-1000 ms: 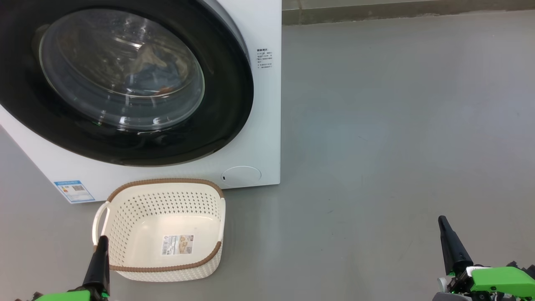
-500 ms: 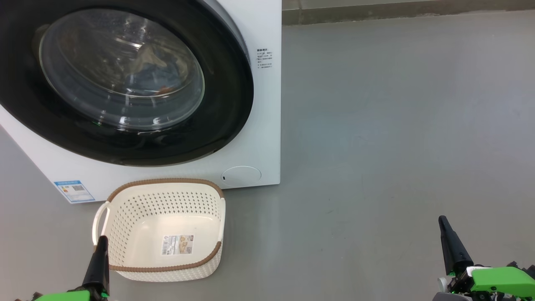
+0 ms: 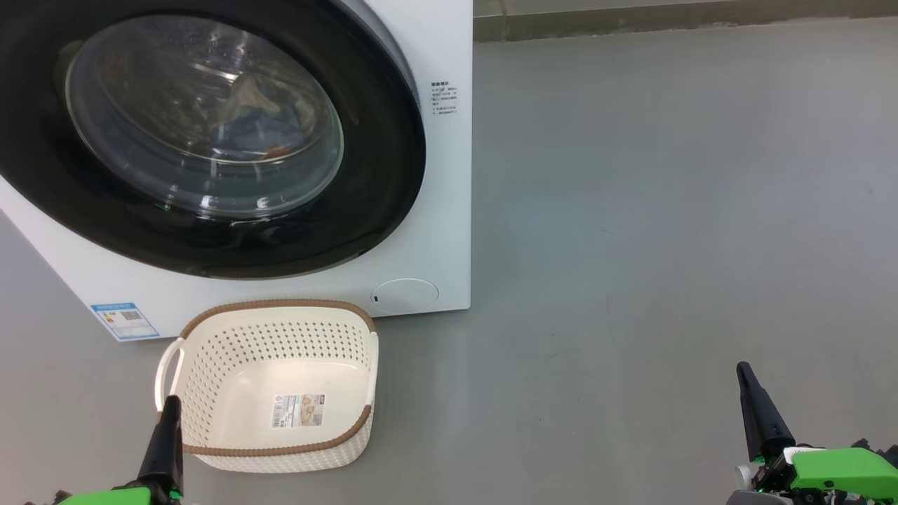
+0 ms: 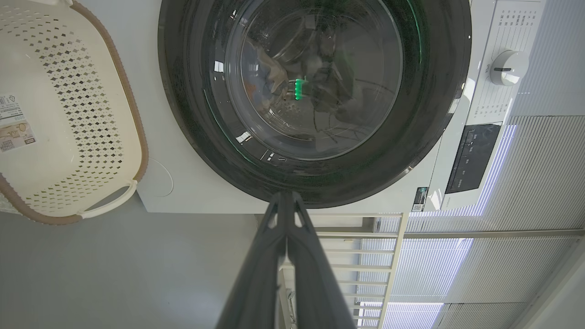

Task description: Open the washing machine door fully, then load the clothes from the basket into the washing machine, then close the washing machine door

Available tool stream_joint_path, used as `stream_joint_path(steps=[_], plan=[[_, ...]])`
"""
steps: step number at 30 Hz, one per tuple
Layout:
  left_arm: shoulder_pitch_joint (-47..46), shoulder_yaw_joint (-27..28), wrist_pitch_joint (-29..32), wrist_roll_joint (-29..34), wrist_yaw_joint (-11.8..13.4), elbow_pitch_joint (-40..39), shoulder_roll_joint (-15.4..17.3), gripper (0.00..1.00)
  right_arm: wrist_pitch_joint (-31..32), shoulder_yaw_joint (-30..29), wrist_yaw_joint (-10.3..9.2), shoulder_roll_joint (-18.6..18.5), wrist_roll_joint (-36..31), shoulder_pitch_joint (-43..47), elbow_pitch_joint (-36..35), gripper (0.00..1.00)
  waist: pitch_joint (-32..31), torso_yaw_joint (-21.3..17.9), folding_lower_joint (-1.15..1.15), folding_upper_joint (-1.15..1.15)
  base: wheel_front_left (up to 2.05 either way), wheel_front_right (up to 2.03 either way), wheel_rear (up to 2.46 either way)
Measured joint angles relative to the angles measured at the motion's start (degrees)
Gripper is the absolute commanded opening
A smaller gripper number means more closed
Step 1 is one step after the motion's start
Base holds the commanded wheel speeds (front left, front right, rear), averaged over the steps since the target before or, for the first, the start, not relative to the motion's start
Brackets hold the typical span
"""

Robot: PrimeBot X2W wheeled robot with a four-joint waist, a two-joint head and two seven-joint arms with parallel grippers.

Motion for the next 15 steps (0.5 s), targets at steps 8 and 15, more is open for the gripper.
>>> stream_joint_path(steps=[8,15], plan=[[0.0,0.0,0.0,0.0,0.0,0.0,0.0,0.0,0.0,0.0,0.0,0.0,0.0,0.0,0.0,0.0,0.0,0.0,0.0,0.0,0.0,0.0,0.0],[0.0,0.1,0.0,0.1,0.0,0.0,0.0,0.0,0.0,0.0,0.0,0.0,0.0,0.0,0.0,0.0,0.0,0.0,0.0,0.0,0.0,0.0,0.0]])
